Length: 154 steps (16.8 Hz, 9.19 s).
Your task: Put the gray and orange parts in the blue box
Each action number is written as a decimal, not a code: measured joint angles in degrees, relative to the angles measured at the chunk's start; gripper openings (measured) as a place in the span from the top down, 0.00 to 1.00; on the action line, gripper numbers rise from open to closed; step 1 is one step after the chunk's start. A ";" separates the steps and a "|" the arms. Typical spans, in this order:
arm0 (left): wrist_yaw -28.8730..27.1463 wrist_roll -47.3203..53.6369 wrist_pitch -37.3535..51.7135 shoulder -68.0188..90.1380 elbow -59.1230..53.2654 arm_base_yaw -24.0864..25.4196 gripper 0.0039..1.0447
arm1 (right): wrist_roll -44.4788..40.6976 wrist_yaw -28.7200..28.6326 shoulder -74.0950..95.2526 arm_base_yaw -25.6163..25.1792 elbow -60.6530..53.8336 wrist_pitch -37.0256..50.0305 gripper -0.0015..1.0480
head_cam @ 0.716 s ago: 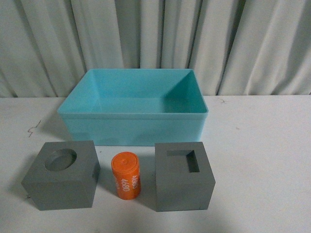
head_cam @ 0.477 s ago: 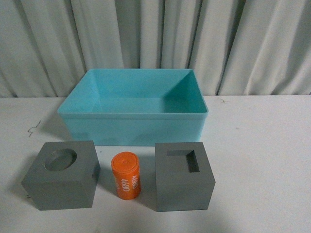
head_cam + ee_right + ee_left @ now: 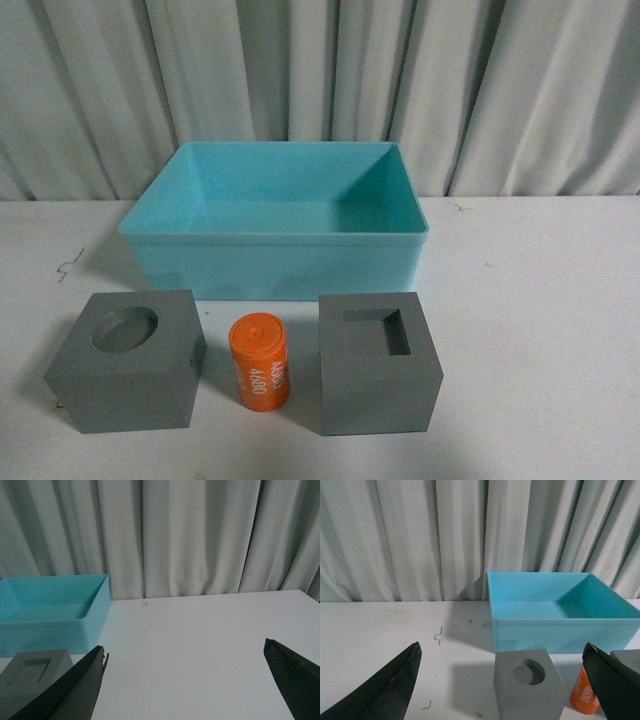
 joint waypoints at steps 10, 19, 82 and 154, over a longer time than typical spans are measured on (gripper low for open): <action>-0.04 0.00 0.00 0.00 0.00 0.00 0.06 | 4.68 8.37 7.19 2.03 5.25 -13.68 0.06; 0.02 0.00 -0.02 0.00 0.00 0.00 0.06 | -0.13 -3.43 76.76 7.04 32.44 15.43 0.06; 0.00 0.00 -0.02 0.00 0.00 0.00 0.06 | 18.73 8.76 148.10 20.46 121.09 -7.61 0.26; -20.52 -11.19 -13.05 49.75 28.89 -21.22 0.06 | 0.17 -0.09 0.02 0.26 0.02 -0.04 0.06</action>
